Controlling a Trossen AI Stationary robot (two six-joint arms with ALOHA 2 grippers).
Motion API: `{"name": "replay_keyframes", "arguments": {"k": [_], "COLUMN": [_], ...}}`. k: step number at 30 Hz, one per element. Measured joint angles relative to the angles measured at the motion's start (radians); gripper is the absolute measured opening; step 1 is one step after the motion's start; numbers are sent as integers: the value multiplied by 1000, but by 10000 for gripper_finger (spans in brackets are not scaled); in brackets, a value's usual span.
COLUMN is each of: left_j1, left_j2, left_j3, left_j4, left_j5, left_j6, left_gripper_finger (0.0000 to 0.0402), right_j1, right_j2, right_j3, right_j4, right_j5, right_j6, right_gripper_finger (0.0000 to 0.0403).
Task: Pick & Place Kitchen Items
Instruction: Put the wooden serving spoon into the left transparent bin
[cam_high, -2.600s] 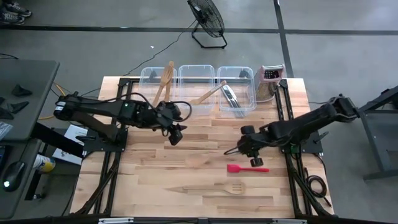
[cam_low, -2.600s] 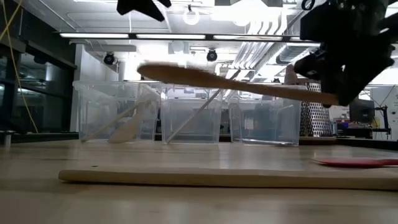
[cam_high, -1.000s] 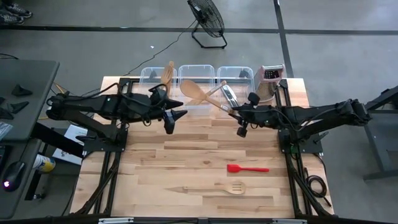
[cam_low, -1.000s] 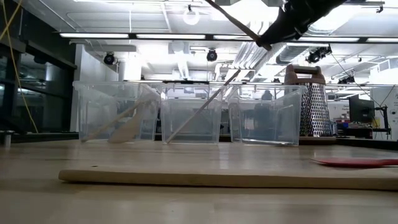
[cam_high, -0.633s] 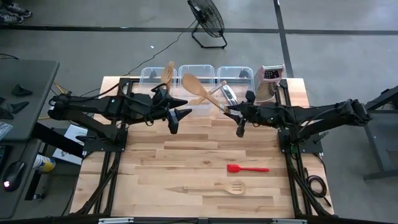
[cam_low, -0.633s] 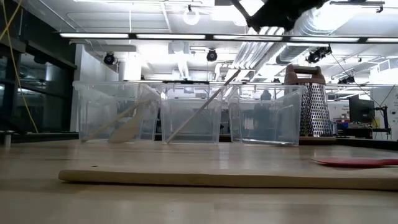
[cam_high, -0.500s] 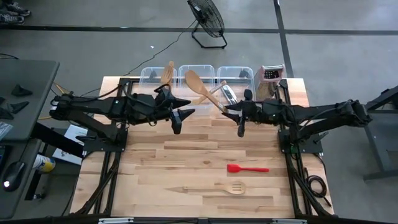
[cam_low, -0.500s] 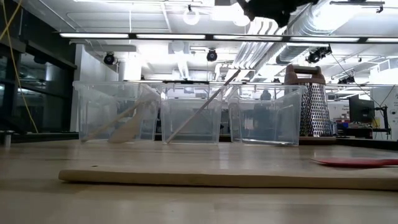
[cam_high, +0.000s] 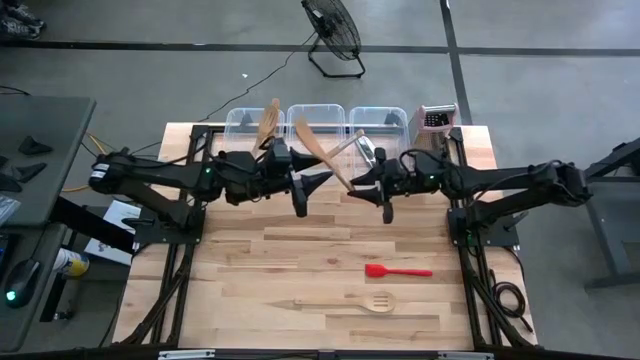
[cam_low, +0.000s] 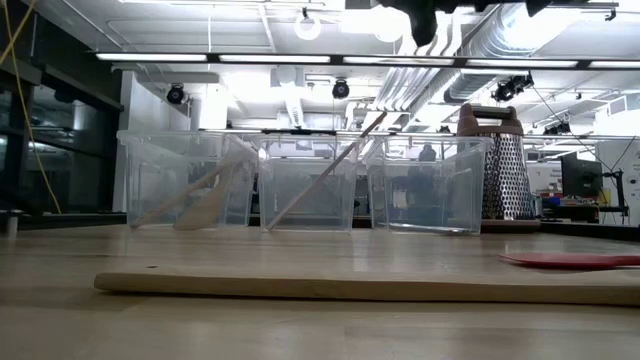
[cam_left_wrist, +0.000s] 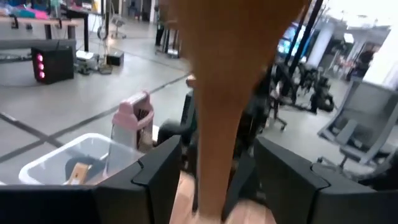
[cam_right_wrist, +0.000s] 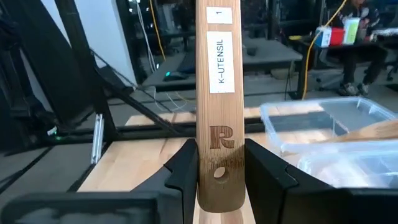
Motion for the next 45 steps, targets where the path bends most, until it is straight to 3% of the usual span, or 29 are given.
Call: {"name": "replay_keyframes", "arguments": {"k": [19, 23, 31, 39, 45], "left_j1": [0, 0, 0, 0, 0], "left_j2": [29, 30, 30, 30, 30], "left_j3": [1, 1, 1, 1, 1], "left_j4": [55, 61, 56, 44, 26], "left_j5": [-31, -39, -39, -38, -39], "left_j6": [8, 12, 21, 20, 34], "left_gripper_finger": [199, 175, 78, 78, 78], "right_j1": [-1, -1, -1, -1, 2], "right_j2": [30, 41, 54, 54, 52], "right_j3": [-1, -1, -2, -2, -2], "right_j4": [13, 10, 1, -1, -16], "right_j5": [-27, -29, -37, -40, -31], "right_j6": [-4, -4, -2, -1, 11], "right_gripper_finger": [97, 97, 97, 100, 156]}}
